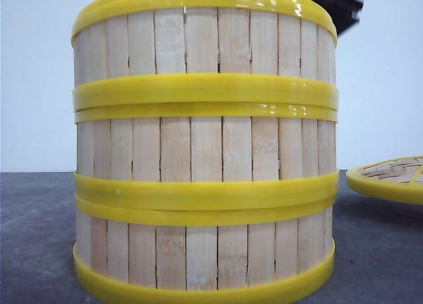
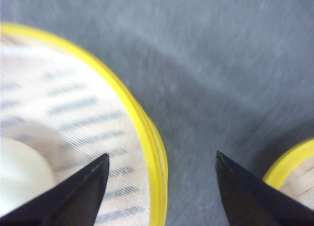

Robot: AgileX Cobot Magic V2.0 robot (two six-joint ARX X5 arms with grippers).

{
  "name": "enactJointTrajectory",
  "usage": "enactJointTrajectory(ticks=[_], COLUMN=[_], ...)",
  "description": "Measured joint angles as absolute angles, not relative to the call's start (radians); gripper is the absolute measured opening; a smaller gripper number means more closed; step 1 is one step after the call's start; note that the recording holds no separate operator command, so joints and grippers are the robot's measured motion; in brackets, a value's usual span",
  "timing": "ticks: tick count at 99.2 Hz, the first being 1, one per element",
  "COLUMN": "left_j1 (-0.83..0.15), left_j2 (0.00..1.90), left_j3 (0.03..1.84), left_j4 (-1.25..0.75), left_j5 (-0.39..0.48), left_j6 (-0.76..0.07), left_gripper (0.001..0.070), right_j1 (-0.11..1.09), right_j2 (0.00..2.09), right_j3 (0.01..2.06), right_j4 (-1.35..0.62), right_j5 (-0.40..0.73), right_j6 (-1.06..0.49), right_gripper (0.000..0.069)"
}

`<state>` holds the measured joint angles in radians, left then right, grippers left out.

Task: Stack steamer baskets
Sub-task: 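Lower the basket onto the stack and open the right gripper, then move the right gripper down to the center hub of the bamboo lid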

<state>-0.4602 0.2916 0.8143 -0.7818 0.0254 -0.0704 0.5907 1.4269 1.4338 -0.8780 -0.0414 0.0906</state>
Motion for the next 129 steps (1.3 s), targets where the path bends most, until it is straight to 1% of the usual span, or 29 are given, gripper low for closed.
enactJointTrajectory(ticks=[23,33,45,62,73,83,99,108,129], left_j1=[-0.46,-0.46,-0.46,-0.46,-0.46,-0.46,-0.46,-0.46,-0.46], left_j2=[0.292,0.292,0.292,0.292,0.292,0.292,0.292,0.292,0.292], left_j3=[0.814,0.814,0.814,0.814,0.814,0.814,0.814,0.814,0.814], left_j4=[-0.781,-0.779,-0.76,-0.733,-0.729,-0.729,-0.729,-0.729,-0.73], left_j5=[0.025,0.025,0.025,0.025,0.029,0.031,0.059,0.059,0.078], left_j6=[-0.07,-0.07,-0.071,-0.071,-0.07,-0.07,-0.071,-0.071,-0.071], left_gripper=[0.032,0.032,0.032,0.032,0.032,0.032,0.032,0.032,0.032], right_j1=[0.579,0.541,0.46,0.326,0.237,0.182,0.141,0.127,0.098], right_j2=[1.237,1.184,1.176,1.189,1.221,1.268,1.338,1.361,1.383], right_j3=[1.517,1.518,1.517,1.508,1.499,1.479,1.395,1.321,1.177], right_j4=[-0.902,-0.981,-1.068,-1.091,-1.092,-1.093,-1.074,-1.015,-0.86], right_j5=[0.075,0.121,0.179,0.173,0.118,0.081,0.071,0.071,0.071], right_j6=[0.09,0.091,0.094,0.094,0.094,0.094,0.094,0.093,0.093], right_gripper=[0.0426,0.0426,0.0426,0.0426,0.0426,0.0426,0.0426,0.0423,0.0347])
